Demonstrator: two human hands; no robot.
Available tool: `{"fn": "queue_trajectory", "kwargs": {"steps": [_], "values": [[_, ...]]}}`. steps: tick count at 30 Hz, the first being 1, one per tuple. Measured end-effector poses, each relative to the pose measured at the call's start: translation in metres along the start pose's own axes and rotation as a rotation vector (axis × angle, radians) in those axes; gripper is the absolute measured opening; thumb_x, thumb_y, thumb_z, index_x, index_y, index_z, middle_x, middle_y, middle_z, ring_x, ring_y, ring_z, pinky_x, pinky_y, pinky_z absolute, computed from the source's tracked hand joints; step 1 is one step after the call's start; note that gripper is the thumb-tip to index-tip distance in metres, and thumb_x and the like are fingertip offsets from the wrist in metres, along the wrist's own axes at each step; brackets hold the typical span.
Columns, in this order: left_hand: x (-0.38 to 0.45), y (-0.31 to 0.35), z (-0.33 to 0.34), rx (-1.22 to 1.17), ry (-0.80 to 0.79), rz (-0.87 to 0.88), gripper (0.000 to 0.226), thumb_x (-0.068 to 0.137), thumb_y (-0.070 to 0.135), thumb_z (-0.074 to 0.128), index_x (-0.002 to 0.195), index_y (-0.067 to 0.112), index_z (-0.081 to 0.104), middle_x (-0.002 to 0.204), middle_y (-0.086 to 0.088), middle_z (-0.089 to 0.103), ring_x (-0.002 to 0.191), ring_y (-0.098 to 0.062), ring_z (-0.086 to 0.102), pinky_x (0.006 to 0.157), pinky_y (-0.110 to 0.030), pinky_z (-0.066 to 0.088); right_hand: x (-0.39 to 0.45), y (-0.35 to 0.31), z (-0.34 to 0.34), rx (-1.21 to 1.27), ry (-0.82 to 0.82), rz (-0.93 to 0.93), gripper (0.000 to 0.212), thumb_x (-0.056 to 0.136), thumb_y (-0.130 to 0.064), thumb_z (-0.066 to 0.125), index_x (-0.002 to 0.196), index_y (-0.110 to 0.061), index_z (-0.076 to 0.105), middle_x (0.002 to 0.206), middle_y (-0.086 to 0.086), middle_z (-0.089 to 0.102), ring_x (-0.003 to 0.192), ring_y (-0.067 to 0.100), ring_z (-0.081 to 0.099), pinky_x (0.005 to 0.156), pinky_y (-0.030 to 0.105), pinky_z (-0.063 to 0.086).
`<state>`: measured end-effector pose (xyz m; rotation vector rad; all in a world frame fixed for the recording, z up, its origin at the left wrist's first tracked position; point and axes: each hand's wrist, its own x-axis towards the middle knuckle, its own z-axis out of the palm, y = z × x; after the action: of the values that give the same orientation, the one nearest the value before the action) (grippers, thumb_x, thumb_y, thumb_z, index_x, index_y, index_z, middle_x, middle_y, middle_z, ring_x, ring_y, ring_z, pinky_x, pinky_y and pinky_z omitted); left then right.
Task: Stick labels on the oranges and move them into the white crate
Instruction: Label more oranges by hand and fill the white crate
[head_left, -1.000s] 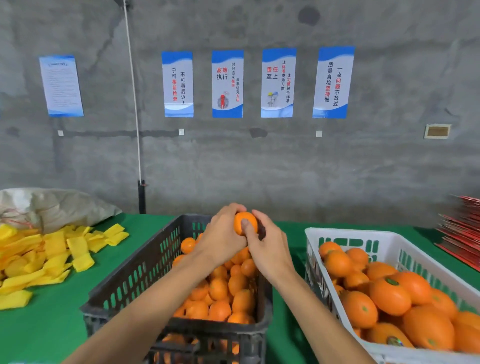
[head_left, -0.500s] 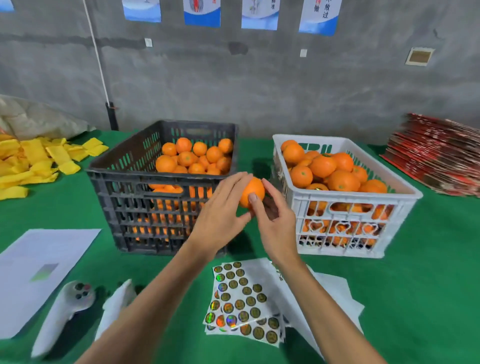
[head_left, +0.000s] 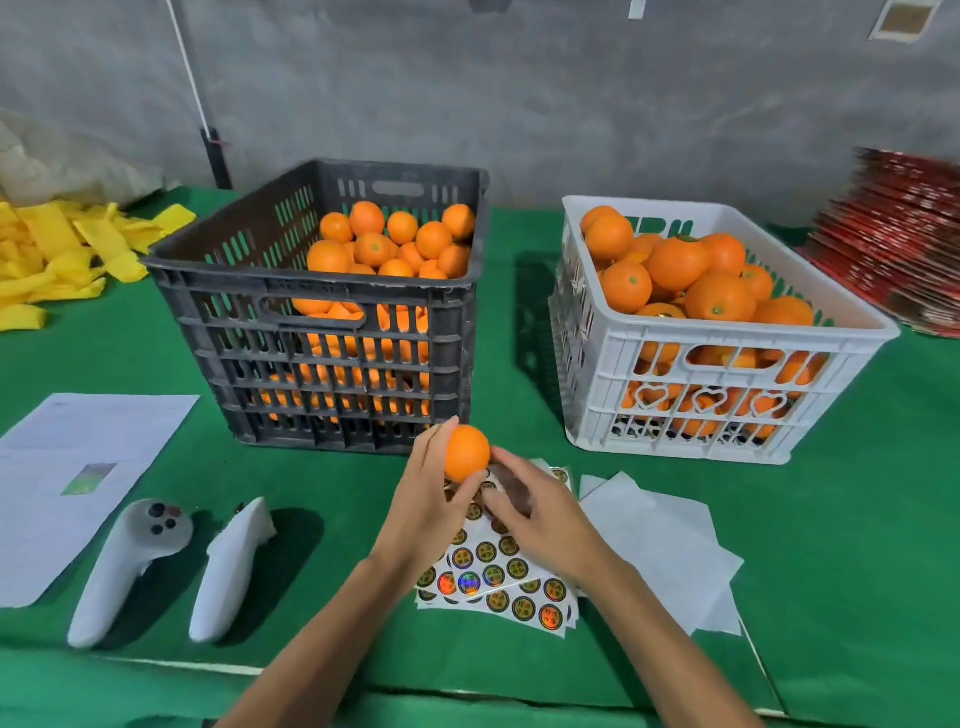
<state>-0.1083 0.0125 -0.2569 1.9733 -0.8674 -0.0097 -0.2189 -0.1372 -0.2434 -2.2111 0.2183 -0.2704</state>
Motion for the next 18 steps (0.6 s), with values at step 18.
{"fn": "queue_trajectory", "kwargs": {"steps": [18], "values": [[-0.011,-0.014,-0.001,-0.583,0.047,-0.228,0.058,0.093,0.057,0.065,0.142,0.043,0.036,0.127,0.019,0.049,0.107,-0.017,0.071,0.085,-0.032,0.061,0.001,0.022,0.002,-0.239,-0.042,-0.038,0.061,0.075,-0.085,0.056,0.118,-0.045,0.073,0.136,-0.034,0.049,0.129,-0.005,0.038,0.113,0.035,0.028]]}}
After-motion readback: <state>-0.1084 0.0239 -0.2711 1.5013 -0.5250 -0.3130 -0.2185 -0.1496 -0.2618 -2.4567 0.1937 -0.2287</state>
